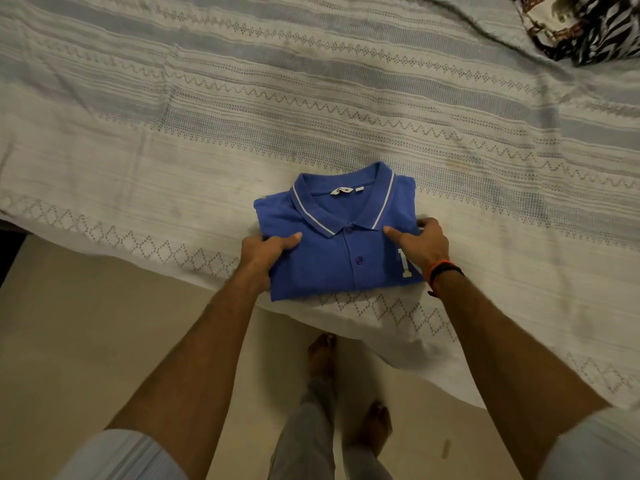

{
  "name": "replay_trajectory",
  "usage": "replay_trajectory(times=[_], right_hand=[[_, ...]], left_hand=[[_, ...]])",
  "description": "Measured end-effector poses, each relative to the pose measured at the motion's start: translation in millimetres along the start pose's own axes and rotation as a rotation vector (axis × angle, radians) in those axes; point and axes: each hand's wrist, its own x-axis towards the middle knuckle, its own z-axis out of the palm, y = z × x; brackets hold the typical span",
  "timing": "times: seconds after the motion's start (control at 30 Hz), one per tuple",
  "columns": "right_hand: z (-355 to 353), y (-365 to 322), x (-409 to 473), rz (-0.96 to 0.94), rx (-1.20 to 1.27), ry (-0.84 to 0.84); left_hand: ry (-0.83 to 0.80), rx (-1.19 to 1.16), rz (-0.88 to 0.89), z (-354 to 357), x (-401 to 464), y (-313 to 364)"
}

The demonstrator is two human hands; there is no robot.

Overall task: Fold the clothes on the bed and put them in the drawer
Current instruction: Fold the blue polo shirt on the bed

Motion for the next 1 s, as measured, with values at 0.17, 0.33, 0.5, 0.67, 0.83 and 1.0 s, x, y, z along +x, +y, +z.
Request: replay_trajectory(times=[0.17, 0.33, 0.5, 0.67, 0.83, 1.0], right_hand=[[4, -2, 2, -0.102, 0.003, -0.056], [-6, -2, -5, -0.247, -0.012, -0.037], [-34, -2, -22, -0.350, 0.045, -0.029], [-96, 8, -51, -0.343, 0.136, 0.017], [-183, 40, -88, -0.330, 0.210, 0.079], [-275, 87, -117, -0.342, 0.275, 0.137]], left_hand=[[-0.023, 0.108, 0.165, 7, -6, -2], [-0.015, 0.117, 0.238, 1, -14, 1], [-0.075, 0.133, 0.366, 10, -47, 21], [-0.093, 0.130, 0.389, 39, -100, 35], [-0.157, 0.145, 0.405, 90, -180, 41], [-0.219, 0.122, 0.438, 149, -266, 34]])
